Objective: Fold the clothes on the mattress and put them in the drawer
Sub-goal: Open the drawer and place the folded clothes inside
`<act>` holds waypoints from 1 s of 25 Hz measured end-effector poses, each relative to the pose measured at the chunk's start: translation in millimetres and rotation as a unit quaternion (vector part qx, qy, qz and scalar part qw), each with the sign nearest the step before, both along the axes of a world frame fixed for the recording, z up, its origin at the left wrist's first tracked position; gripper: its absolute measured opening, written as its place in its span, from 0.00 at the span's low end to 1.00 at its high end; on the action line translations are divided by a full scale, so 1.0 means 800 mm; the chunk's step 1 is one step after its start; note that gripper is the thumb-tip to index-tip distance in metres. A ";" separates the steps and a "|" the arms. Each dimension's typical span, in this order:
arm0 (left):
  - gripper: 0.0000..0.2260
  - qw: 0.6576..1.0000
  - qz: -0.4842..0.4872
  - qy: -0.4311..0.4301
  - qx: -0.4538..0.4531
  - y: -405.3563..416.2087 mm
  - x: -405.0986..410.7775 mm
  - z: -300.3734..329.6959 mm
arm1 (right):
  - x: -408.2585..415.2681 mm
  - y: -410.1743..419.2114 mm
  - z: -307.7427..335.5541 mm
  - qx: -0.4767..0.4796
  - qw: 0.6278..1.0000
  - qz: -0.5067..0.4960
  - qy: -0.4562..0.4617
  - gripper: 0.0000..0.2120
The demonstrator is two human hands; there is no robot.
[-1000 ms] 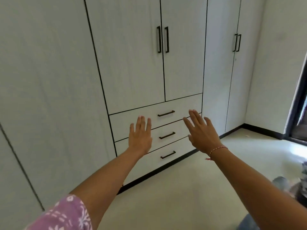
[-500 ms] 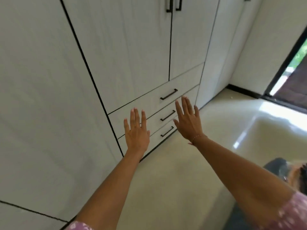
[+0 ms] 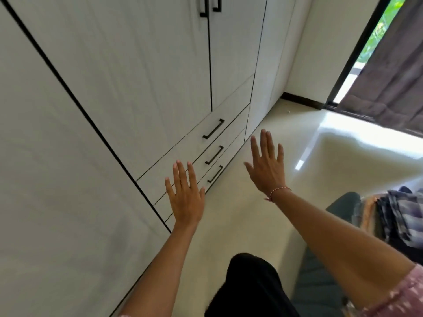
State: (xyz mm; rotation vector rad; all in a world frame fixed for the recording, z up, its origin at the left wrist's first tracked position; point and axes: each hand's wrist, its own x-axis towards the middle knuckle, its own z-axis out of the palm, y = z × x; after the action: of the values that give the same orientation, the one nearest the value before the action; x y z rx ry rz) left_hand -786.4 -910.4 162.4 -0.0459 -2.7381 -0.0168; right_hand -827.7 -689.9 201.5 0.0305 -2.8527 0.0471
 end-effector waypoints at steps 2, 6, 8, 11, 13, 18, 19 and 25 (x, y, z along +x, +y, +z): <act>0.41 0.999 -0.018 0.025 -0.025 -0.002 -0.026 -0.002 | -0.019 0.019 -0.009 0.007 1.000 -0.014 0.009 0.37; 0.44 0.999 0.030 0.020 -0.025 0.006 -0.143 -0.018 | -0.156 -0.002 -0.032 -0.034 0.998 -0.043 -0.025 0.38; 0.44 1.000 0.027 -0.003 0.000 0.032 -0.198 -0.046 | -0.234 -0.030 -0.055 -0.119 0.984 -0.101 -0.084 0.39; 0.42 1.000 0.013 0.012 -0.015 0.066 -0.283 -0.108 | -0.342 -0.058 -0.124 -0.142 0.975 -0.112 -0.127 0.39; 0.35 1.000 0.004 0.021 -0.016 0.073 -0.324 -0.151 | -0.395 -0.067 -0.175 -0.155 0.971 -0.097 -0.154 0.38; 0.35 0.996 -0.005 0.028 -0.082 0.046 -0.391 -0.230 | -0.482 -0.097 -0.265 -0.233 0.954 -0.086 -0.170 0.36; 0.36 0.994 -0.006 0.038 -0.098 0.040 -0.403 -0.238 | -0.491 -0.103 -0.275 -0.247 0.950 -0.085 -0.170 0.34; 0.42 0.985 -0.005 0.044 -0.169 0.030 -0.431 -0.244 | -0.504 -0.124 -0.299 -0.347 0.916 -0.133 -0.150 0.36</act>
State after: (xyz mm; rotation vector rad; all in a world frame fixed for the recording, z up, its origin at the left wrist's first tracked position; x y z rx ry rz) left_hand -1131.2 -886.8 -32.8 -0.1507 -2.6214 0.4380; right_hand -1230.9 -789.2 -37.8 -0.5511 -2.9218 1.0780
